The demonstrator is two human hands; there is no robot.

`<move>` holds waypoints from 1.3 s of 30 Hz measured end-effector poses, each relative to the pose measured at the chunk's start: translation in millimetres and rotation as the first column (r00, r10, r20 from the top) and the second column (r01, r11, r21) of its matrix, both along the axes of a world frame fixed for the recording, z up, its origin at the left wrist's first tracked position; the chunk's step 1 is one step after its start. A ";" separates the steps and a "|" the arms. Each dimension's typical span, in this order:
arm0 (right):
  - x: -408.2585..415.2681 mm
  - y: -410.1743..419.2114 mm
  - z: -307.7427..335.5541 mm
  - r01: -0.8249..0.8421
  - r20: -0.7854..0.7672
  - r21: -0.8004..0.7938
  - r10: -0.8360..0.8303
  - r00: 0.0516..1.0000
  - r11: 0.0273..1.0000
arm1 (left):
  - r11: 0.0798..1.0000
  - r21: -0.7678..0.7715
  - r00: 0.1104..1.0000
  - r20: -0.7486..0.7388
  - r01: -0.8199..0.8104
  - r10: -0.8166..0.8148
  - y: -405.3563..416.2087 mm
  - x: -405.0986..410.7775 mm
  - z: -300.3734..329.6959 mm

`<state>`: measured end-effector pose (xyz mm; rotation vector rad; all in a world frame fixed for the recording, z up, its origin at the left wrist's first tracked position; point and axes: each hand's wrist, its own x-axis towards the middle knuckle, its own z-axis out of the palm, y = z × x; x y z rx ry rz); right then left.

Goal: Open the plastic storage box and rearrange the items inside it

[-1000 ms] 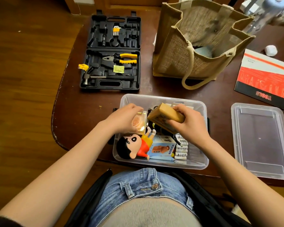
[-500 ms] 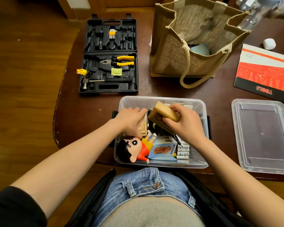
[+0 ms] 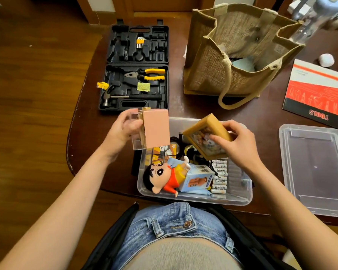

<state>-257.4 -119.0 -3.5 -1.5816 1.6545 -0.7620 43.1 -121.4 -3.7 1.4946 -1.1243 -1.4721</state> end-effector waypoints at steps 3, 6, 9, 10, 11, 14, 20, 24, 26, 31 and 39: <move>6.0 1.5 -3.7 -0.053 0.058 0.031 0.051 0.997 0.998 | 0.992 0.062 0.992 -0.050 -0.112 0.115 10.2 4.6 -6.9; 13.7 2.4 -4.8 -0.114 0.062 0.049 0.111 0.992 0.992 | 0.975 0.103 0.975 -0.083 -0.199 0.207 18.7 4.6 -10.1; 22.4 5.3 -2.5 -0.230 -0.056 0.035 0.232 0.971 0.973 | 0.963 0.141 0.963 -0.111 -0.229 0.245 24.3 6.1 -9.5; 25.7 6.2 -1.1 -0.286 -0.101 0.038 0.288 0.952 0.958 | 0.962 0.154 0.963 -0.118 -0.225 0.244 25.8 6.9 -8.9; 28.4 6.5 0.4 -0.342 -0.129 0.056 0.346 0.929 0.938 | 0.964 0.159 0.964 -0.126 -0.215 0.236 27.5 7.2 -8.0; 33.3 4.3 3.1 -0.500 -0.030 0.224 0.518 0.855 0.837 | 0.971 0.155 0.968 -0.141 -0.184 0.206 32.5 6.1 -6.1; 56.3 -3.6 -23.3 -0.463 -0.160 0.253 0.509 0.846 0.849 | 0.968 0.167 0.966 -0.147 -0.189 0.214 38.3 -2.9 -5.0; 86.6 -33.7 -42.8 -0.511 -0.219 0.183 0.542 0.811 0.840 | 0.960 0.170 0.955 -0.160 -0.224 0.251 40.0 -5.5 -5.1; 104.4 -48.3 -52.2 -0.583 -0.234 0.353 0.672 0.702 0.732 | 0.962 0.158 0.953 -0.169 -0.224 0.250 41.7 -5.4 -4.8; 132.2 -63.2 -69.5 -0.544 -0.260 0.582 0.773 0.579 0.604 | 0.958 0.153 0.942 -0.196 -0.244 0.271 47.6 -0.3 -8.5; 133.2 -61.8 -72.9 -0.489 -0.251 0.594 0.725 0.642 0.638 | 0.947 0.141 0.920 -0.231 -0.289 0.316 50.3 7.3 -13.1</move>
